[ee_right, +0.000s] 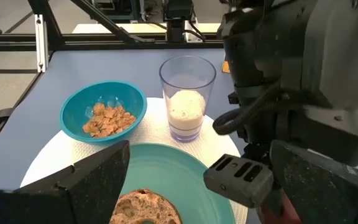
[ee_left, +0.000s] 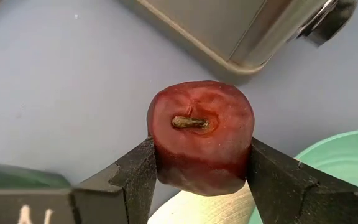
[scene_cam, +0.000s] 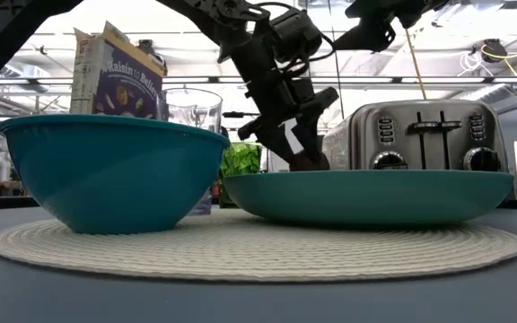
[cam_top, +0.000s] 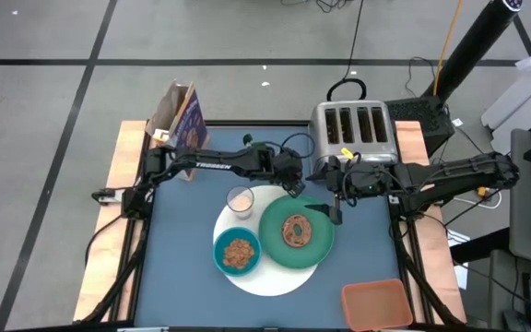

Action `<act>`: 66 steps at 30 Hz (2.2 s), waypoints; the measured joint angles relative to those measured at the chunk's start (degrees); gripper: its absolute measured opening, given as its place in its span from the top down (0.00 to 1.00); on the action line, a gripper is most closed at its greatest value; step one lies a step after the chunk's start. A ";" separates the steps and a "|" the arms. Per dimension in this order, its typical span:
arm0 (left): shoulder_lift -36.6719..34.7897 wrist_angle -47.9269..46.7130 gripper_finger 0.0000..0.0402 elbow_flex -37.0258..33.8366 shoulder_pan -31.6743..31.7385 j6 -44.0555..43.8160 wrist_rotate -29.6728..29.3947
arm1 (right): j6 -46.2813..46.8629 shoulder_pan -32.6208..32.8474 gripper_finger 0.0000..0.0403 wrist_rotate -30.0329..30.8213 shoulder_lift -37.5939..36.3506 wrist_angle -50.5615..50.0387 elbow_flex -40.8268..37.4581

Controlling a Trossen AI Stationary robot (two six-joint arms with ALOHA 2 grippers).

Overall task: Arrange a breakfast setting
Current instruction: Put the apple above the green plate from the orange bin

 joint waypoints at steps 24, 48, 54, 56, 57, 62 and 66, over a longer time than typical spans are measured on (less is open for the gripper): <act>0.21 3.05 0.46 0.07 -2.89 -0.30 -1.46 | -0.13 0.00 0.06 -0.01 -5.24 -0.70 0.02; 1.19 4.05 0.46 0.06 -2.92 0.04 -1.51 | 0.02 0.02 0.06 -0.02 -5.23 -0.68 0.02; 1.19 4.05 0.46 0.07 -2.91 0.37 -1.96 | 0.02 0.02 0.06 -0.02 -5.23 -0.68 0.02; 1.19 4.05 0.46 0.07 -2.91 0.37 -2.04 | 0.02 0.02 0.06 -0.02 -5.23 -0.68 0.02; 1.19 4.05 0.46 0.07 -2.91 0.37 -2.21 | 0.02 0.02 0.06 -0.02 -5.23 -0.68 0.02; 1.19 4.05 0.46 0.07 -2.91 0.37 -3.21 | 0.02 0.02 0.06 -0.02 -5.23 -0.68 0.02; 1.19 4.09 0.46 0.07 -2.93 0.35 -3.21 | 0.02 0.02 0.06 -0.02 -5.23 -0.68 0.02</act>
